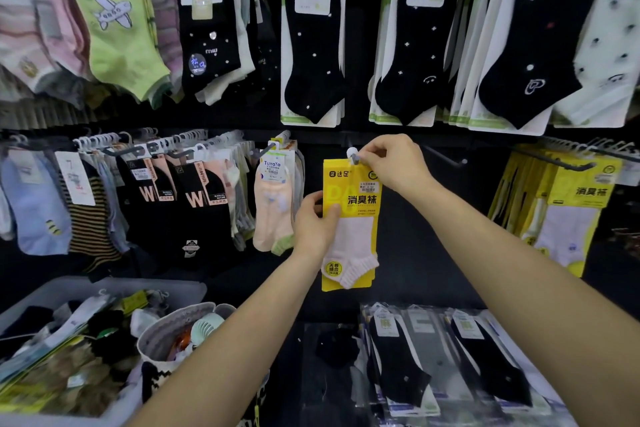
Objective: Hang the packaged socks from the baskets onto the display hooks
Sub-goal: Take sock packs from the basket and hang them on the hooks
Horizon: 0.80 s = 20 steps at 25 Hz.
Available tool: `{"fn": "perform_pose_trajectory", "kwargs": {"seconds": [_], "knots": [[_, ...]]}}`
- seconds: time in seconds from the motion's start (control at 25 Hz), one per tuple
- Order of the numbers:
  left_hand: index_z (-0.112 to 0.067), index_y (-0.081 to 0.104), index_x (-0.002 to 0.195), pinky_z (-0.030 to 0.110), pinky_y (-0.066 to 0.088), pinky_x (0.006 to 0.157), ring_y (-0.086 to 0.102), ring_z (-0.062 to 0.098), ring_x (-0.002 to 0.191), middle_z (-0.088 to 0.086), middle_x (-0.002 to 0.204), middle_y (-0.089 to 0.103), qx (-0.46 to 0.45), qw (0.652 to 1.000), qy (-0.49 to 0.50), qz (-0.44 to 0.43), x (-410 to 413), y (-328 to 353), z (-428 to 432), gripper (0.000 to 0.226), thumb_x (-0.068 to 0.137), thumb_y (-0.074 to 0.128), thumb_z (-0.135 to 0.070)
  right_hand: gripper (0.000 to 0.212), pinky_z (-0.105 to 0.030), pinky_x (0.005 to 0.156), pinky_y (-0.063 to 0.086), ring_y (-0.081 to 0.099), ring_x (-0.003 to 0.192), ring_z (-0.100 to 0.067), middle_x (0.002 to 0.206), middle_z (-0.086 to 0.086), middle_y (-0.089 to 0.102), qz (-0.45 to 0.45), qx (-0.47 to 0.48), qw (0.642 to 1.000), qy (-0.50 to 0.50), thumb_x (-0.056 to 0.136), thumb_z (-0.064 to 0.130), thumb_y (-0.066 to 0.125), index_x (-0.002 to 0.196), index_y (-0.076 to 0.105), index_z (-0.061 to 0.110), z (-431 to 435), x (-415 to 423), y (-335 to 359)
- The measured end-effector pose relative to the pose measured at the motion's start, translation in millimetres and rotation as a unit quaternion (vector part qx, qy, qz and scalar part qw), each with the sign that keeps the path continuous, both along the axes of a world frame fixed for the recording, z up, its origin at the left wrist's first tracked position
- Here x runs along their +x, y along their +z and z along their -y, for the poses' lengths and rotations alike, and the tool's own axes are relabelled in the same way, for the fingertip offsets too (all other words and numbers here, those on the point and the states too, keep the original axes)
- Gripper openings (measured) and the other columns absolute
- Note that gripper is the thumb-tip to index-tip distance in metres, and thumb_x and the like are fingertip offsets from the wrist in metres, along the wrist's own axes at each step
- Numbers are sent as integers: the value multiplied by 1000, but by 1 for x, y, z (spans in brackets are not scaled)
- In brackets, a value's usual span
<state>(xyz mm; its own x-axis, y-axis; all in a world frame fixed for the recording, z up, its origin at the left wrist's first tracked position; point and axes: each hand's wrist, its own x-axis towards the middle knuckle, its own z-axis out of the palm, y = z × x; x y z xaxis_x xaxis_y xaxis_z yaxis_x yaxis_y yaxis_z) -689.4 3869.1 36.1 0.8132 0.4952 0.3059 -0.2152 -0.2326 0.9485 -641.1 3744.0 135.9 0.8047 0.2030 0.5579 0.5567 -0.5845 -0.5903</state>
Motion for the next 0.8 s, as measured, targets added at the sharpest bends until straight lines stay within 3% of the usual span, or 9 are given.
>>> {"fn": "perform_pose_trajectory", "kwargs": {"seconds": [0.04, 0.2, 0.36, 0.48, 0.56, 0.64, 0.8], "knots": [[-11, 51, 125, 35, 48, 92, 54, 14, 104, 2, 114, 60, 4, 1000, 0, -3, 1, -1, 0, 36, 90, 58, -19, 5, -24, 62, 45, 56, 76, -8, 76, 12, 57, 10, 10, 1000, -5, 87, 27, 62, 87, 67, 26, 3, 0, -5], [-9, 52, 126, 38, 47, 96, 57, 18, 109, 2, 115, 62, 26, 1000, -6, -16, 4, -4, 4, 38, 91, 57, -20, 31, -26, 67, 42, 53, 80, -13, 91, 0, 56, -1, 57, 998, -27, 84, 28, 66, 112, 57, 19, 16, -1, -34], [-12, 53, 123, 29, 46, 88, 57, 14, 103, -2, 107, 61, 35, 999, -24, -15, -3, -3, 7, 33, 91, 57, -19, 36, -25, 68, 43, 54, 79, -12, 90, -1, 57, -54, 72, 996, 1, 83, 31, 67, 114, 55, 16, 25, -11, -62], [-11, 50, 128, 31, 45, 93, 53, 21, 119, 1, 120, 58, 27, 998, -46, -30, -25, -33, -1, 40, 91, 58, -21, 32, -21, 65, 41, 51, 70, -5, 80, 5, 56, -93, 74, 993, 23, 83, 28, 68, 111, 55, 18, 46, -31, -96], [-11, 35, 142, 34, 39, 102, 39, 24, 132, 8, 142, 41, 25, 994, -26, -102, -45, -71, -6, 61, 90, 59, -30, 27, -22, 68, 42, 51, 69, -4, 78, 7, 56, -139, 48, 989, 29, 84, 28, 67, 107, 56, 19, 65, -48, -135], [-13, 26, 146, 36, 36, 105, 34, 27, 136, 10, 150, 29, 28, 984, -15, -175, -69, -117, -7, 70, 88, 60, -36, 23, -25, 72, 44, 52, 70, -7, 78, 7, 56, -184, -2, 983, 28, 84, 27, 67, 104, 58, 18, 85, -67, -180], [-12, 31, 143, 27, 40, 95, 42, 24, 130, 8, 146, 36, 36, 955, -45, -291, -125, -210, 11, 67, 89, 59, -37, 19, -27, 71, 46, 57, 73, -15, 79, -1, 60, -287, -70, 955, 34, 86, 24, 66, 100, 61, 13, 119, -119, -270]]}}
